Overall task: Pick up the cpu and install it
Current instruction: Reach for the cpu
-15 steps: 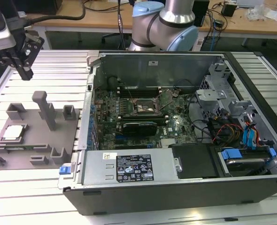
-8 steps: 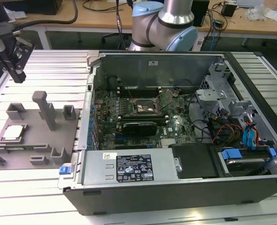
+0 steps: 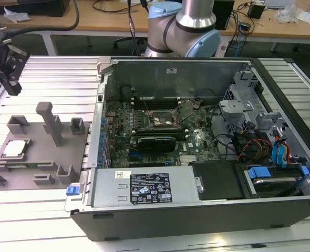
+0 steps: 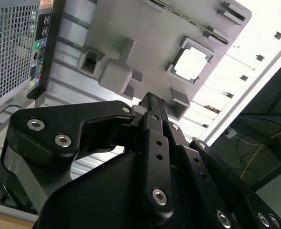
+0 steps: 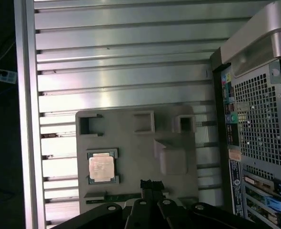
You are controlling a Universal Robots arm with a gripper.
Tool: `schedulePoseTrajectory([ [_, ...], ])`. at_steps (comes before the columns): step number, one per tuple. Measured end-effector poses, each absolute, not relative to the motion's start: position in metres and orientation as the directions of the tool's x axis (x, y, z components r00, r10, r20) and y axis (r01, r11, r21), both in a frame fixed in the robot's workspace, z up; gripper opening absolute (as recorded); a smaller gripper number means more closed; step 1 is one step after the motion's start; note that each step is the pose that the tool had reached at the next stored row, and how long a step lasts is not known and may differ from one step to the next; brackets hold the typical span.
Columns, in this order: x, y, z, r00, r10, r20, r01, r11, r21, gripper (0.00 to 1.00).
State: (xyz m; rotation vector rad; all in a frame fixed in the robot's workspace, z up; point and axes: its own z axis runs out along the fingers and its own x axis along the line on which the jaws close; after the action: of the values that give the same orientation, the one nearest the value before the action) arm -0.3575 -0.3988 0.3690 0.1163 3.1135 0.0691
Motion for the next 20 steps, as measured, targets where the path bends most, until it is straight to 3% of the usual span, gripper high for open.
schedulePoseTrajectory([
  [20,-0.395,-0.400,0.321,-0.997,0.075,-0.023,0.074,0.996,0.045,0.11],
])
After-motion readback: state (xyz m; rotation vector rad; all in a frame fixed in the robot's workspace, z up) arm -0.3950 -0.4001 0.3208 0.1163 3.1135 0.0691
